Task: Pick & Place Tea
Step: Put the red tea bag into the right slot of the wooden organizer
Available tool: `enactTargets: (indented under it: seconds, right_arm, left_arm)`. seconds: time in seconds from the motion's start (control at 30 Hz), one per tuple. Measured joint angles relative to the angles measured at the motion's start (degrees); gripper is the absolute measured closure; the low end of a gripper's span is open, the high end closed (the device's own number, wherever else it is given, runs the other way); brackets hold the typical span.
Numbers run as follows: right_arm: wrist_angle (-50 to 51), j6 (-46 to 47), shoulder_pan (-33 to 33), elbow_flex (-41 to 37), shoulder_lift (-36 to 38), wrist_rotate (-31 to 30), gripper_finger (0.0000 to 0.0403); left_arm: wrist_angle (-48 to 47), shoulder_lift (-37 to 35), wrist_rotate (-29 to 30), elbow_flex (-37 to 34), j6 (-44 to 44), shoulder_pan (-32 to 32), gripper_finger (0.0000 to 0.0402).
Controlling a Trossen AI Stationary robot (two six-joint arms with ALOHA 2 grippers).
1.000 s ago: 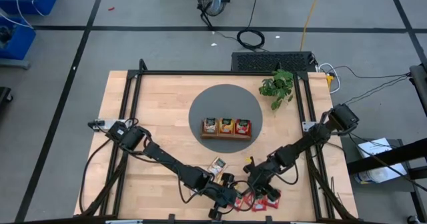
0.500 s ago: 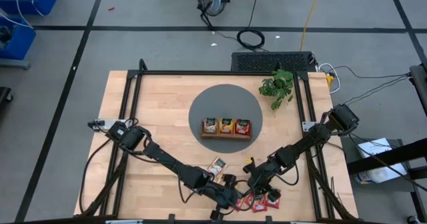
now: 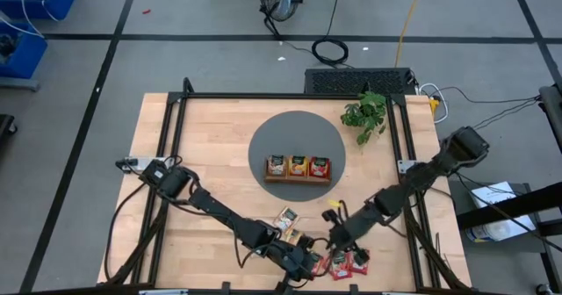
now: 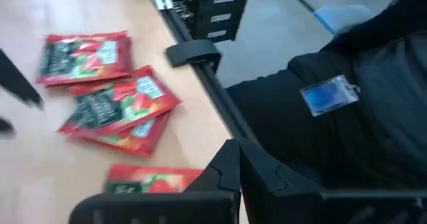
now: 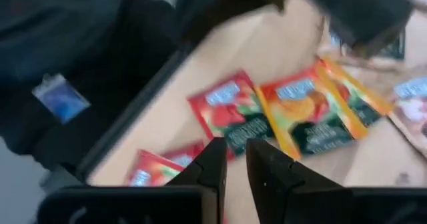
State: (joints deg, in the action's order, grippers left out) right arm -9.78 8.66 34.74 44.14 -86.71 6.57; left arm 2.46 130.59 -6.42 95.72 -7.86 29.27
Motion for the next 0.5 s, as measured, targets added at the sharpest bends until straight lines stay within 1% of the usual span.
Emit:
enactTargets:
  seconds: [0.1, 0.17, 0.27, 0.37, 0.43, 0.5]
  right_arm:
    - [-0.81, 2.12, 4.53, 0.00, 0.34, -1.04, 0.0383]
    - [-2.00, 5.03, 8.08, 0.00, -0.78, -3.37, 0.0397]
    - [-3.87, 10.30, 13.23, 0.00, -2.93, -7.40, 0.0398]
    - [-7.27, 14.14, 17.09, 0.00, -6.29, -11.06, 0.0401]
    - [-11.45, 15.17, 18.49, 0.04, -9.69, -10.92, 0.0402]
    - [-14.29, 16.05, 18.93, 0.78, -13.23, -10.22, 0.0402]
  left_arm:
    - [0.47, 0.77, -0.19, -0.11, 0.04, -0.16, 0.0393]
    - [1.26, 1.36, 0.57, -0.04, -1.48, -1.00, 0.0396]
    - [1.49, 1.77, 1.54, -0.07, -6.58, -3.27, 0.0396]
    - [2.61, 2.23, 1.71, -0.07, -11.74, -5.14, 0.0378]
    - [3.60, 2.77, 1.60, -0.07, -13.70, -5.77, 0.0360]
    - [4.19, 3.21, 1.45, -0.03, -13.78, -6.27, 0.0340]
